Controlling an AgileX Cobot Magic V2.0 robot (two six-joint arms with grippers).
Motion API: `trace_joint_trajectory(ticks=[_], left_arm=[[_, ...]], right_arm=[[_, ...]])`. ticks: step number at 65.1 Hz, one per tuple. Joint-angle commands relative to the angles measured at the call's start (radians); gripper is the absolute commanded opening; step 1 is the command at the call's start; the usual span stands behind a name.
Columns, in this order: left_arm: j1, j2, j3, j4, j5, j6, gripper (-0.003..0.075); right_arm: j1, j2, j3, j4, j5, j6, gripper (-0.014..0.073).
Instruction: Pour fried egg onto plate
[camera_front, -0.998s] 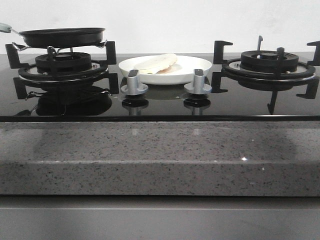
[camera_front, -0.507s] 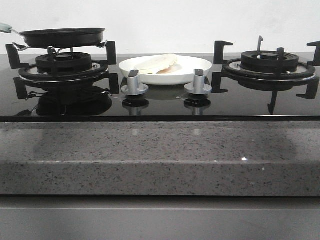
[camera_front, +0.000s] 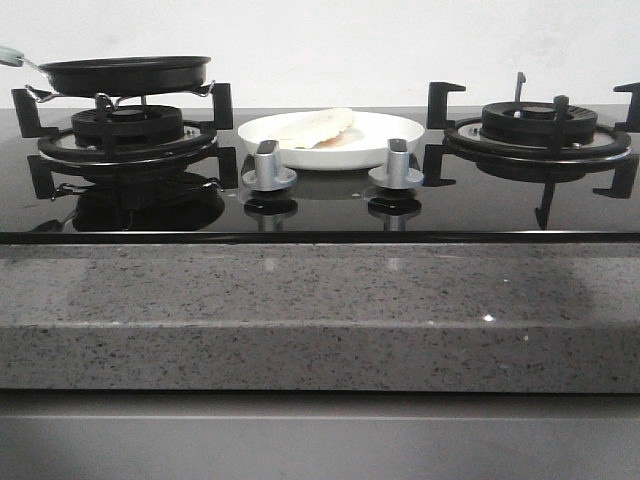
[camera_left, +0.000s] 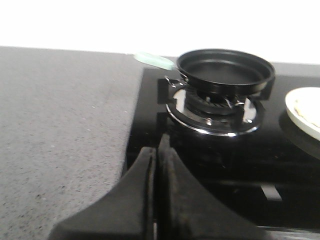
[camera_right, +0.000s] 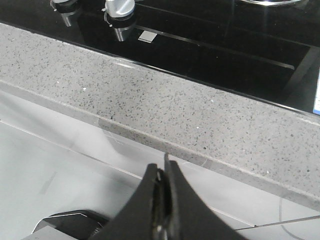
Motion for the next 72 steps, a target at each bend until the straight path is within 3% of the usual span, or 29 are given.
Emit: trace_joint_trajectory(ticks=[1,27,72], left_arm=[[0.018,-0.101,0.076,-0.008,-0.176,-0.010,-0.0019],[0.018,-0.368,0.403,-0.028,-0.390,-0.010,-0.0019],[0.008,-0.386,0.404,-0.024,-0.375,-0.010,-0.0019]], right_arm=[[-0.005,0.005,-0.025,-0.001,-0.053,-0.010,-0.0068],[-0.005,0.005,-0.025,-0.001,-0.053,-0.010,-0.0068],[-0.005,0.005,-0.025,-0.001,-0.053,-0.010,-0.0068]])
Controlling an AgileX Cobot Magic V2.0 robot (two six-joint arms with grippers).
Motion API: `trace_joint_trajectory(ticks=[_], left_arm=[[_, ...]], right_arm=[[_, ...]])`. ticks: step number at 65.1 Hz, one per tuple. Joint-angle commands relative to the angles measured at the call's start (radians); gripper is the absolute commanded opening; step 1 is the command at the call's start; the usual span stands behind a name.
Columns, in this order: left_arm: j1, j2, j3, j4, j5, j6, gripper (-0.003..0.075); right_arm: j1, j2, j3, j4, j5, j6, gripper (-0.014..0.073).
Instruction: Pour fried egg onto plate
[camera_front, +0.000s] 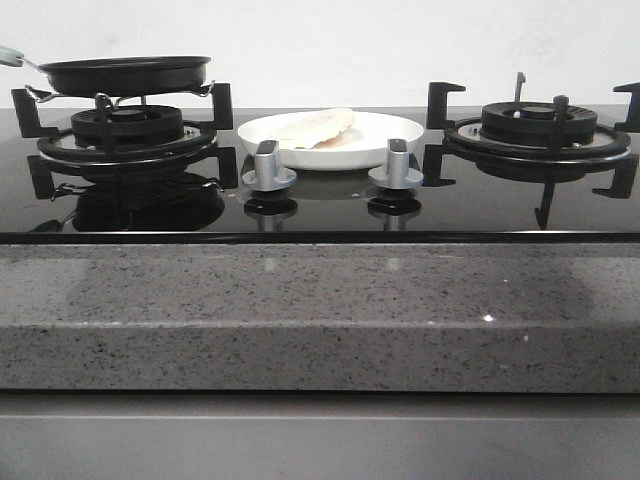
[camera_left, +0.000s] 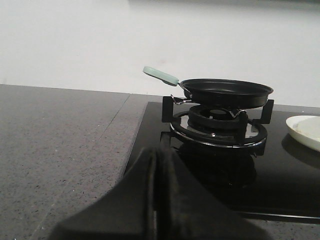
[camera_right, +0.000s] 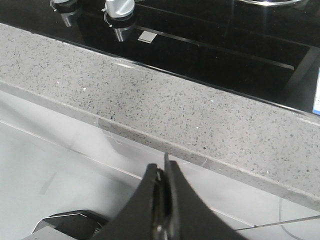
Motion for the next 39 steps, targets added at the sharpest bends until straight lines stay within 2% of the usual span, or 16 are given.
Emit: trace_joint_trajectory(ticks=[1,29,34,39], left_arm=[[-0.007,-0.018,0.005,-0.007,-0.089,-0.010,-0.0019],[-0.007,-0.018,0.005,-0.007,-0.089,-0.010,-0.0019],[-0.007,-0.018,0.005,-0.007,-0.089,-0.010,-0.0019],[-0.007,-0.018,0.005,-0.007,-0.089,-0.010,-0.0019]], right_arm=[[-0.005,0.007,-0.025,-0.001,-0.053,-0.010,-0.0068],[-0.005,0.006,-0.021,-0.004,-0.062,-0.010,-0.0068],[-0.014,-0.012,0.009,-0.024,-0.145,-0.010,-0.0068],[-0.042,-0.046,0.088,-0.040,-0.309,-0.013,-0.0068]])
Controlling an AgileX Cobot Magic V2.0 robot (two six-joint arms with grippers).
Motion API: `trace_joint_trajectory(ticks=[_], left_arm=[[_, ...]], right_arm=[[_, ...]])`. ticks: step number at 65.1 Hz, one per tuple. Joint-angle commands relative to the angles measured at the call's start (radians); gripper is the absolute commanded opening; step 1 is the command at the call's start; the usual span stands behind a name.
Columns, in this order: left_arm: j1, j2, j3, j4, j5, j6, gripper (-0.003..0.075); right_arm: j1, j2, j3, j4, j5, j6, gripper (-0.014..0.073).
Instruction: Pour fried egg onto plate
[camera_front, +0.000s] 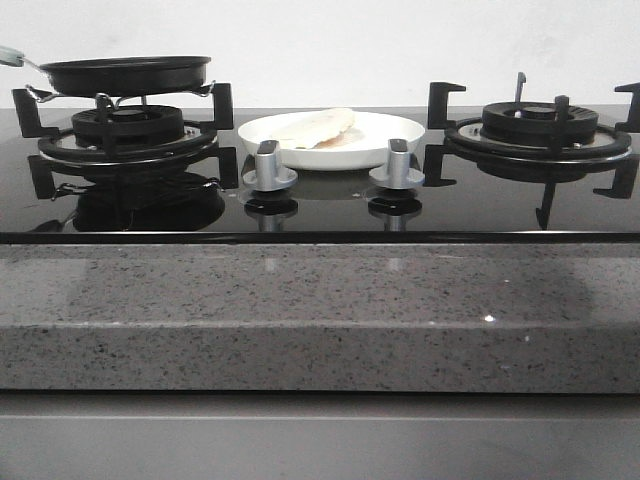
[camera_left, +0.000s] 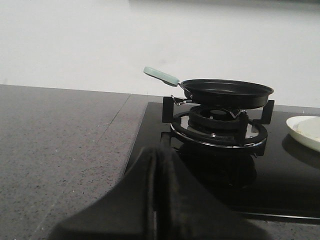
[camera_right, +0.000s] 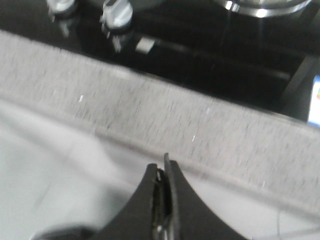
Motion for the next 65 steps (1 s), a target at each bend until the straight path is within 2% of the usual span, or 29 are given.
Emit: trace_joint_trajectory(ticks=[1,7,14,21,37,51,65], left_arm=[[-0.007,-0.018,0.005,-0.007,-0.089,-0.010,-0.0019],[-0.007,-0.018,0.005,-0.007,-0.089,-0.010,-0.0019],[-0.007,-0.018,0.005,-0.007,-0.089,-0.010,-0.0019],[-0.007,-0.018,0.005,-0.007,-0.089,-0.010,-0.0019],[-0.007,-0.018,0.005,-0.007,-0.089,-0.010,-0.0019],[-0.007,-0.018,0.005,-0.007,-0.089,-0.010,-0.0019],[-0.007,-0.018,0.005,-0.007,-0.089,-0.010,-0.0019]], right_arm=[[-0.031,-0.028,0.052,-0.032,-0.229,-0.015,-0.0068],[-0.079,-0.101,0.212,-0.039,-0.457,-0.044,-0.0068],[-0.129,-0.220,0.398,-0.039,-0.657,-0.045,-0.0068],[-0.161,-0.324,0.553,-0.035,-0.791,-0.045,-0.0068],[-0.178,-0.429,0.723,-0.017,-0.913,-0.044,-0.0068],[-0.166,-0.430,0.721,-0.017,-0.995,-0.044,-0.0068],[-0.166,-0.430,0.721,-0.017,-1.001,-0.044,-0.0068]])
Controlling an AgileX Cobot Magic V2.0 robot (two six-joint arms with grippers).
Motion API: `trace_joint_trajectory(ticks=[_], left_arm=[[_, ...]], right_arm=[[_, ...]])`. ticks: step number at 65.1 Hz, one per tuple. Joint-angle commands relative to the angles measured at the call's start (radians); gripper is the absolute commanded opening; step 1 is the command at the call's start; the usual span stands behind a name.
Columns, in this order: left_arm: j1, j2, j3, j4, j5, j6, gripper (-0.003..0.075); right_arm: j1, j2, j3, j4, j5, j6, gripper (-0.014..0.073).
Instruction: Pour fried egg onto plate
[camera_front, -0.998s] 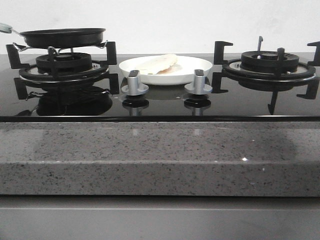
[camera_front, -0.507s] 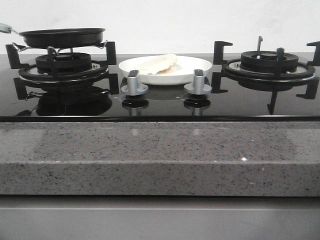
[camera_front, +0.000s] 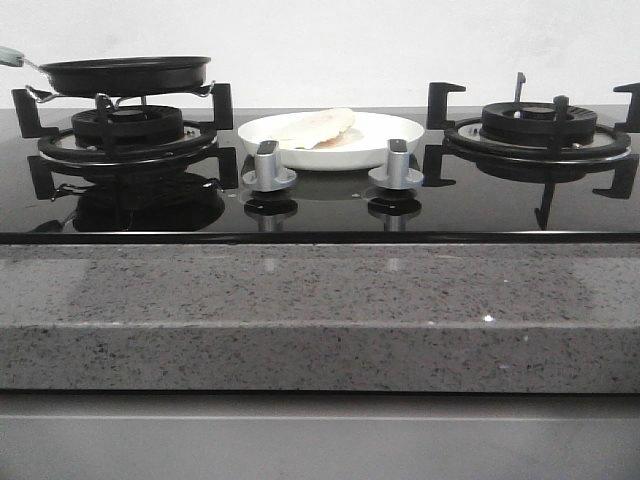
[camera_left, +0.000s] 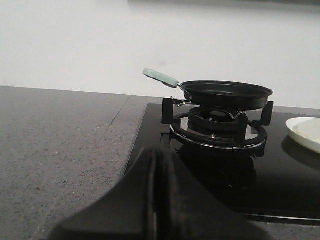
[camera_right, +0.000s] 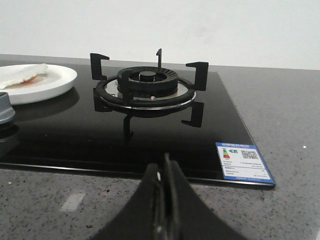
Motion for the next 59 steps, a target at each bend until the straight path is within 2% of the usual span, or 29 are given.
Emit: trace_joint_trajectory(ticks=[1,17,27,30,59], left_arm=[[-0.007,-0.018,0.005,-0.007,-0.080,-0.010,-0.0019],[-0.007,-0.018,0.005,-0.007,-0.080,-0.010,-0.0019],[-0.007,-0.018,0.005,-0.007,-0.080,-0.010,-0.0019],[-0.007,-0.018,0.005,-0.007,-0.080,-0.010,-0.0019],[-0.007,-0.018,0.005,-0.007,-0.080,-0.010,-0.0019]], right_arm=[[0.001,-0.022,-0.005,0.007,-0.088,-0.007,-0.0068],[0.001,-0.022,-0.005,-0.016,-0.096,0.012,-0.0068],[0.001,-0.022,-0.005,-0.196,-0.128,0.238,-0.0068],[0.001,-0.022,-0.005,-0.209,-0.130,0.274,-0.0068],[0.001,-0.022,-0.005,-0.191,-0.122,0.272,-0.0068]])
